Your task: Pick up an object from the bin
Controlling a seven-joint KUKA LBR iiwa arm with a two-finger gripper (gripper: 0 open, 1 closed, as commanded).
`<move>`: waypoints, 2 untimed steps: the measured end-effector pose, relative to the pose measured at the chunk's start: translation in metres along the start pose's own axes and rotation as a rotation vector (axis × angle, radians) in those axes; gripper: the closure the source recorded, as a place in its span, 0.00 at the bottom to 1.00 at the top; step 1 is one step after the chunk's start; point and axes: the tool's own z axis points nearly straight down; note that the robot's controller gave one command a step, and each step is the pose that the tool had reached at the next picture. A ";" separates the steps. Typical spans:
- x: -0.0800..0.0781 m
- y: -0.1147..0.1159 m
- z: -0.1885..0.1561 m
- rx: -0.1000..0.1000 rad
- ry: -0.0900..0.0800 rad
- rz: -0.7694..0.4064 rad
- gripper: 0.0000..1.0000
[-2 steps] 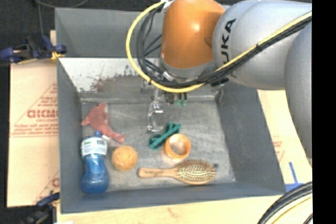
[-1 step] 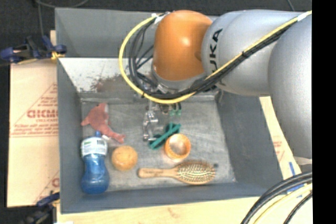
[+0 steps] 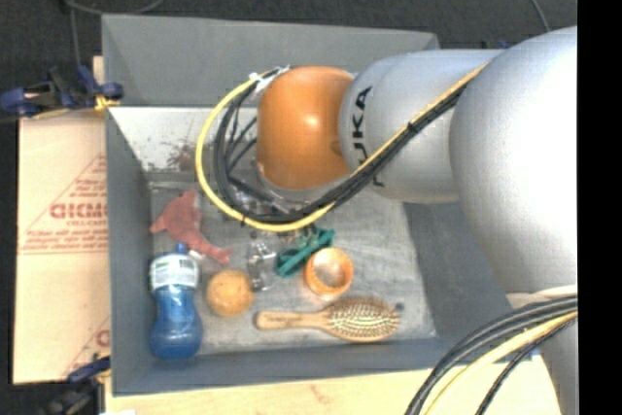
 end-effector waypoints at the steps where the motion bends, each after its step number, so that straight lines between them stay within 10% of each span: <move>1: 0.023 0.037 0.026 0.001 0.008 -0.281 1.00; 2: 0.023 0.039 0.026 -0.003 0.006 -0.278 0.00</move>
Offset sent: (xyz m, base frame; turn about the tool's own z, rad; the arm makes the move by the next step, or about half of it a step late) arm 0.0000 0.0000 0.0000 0.0000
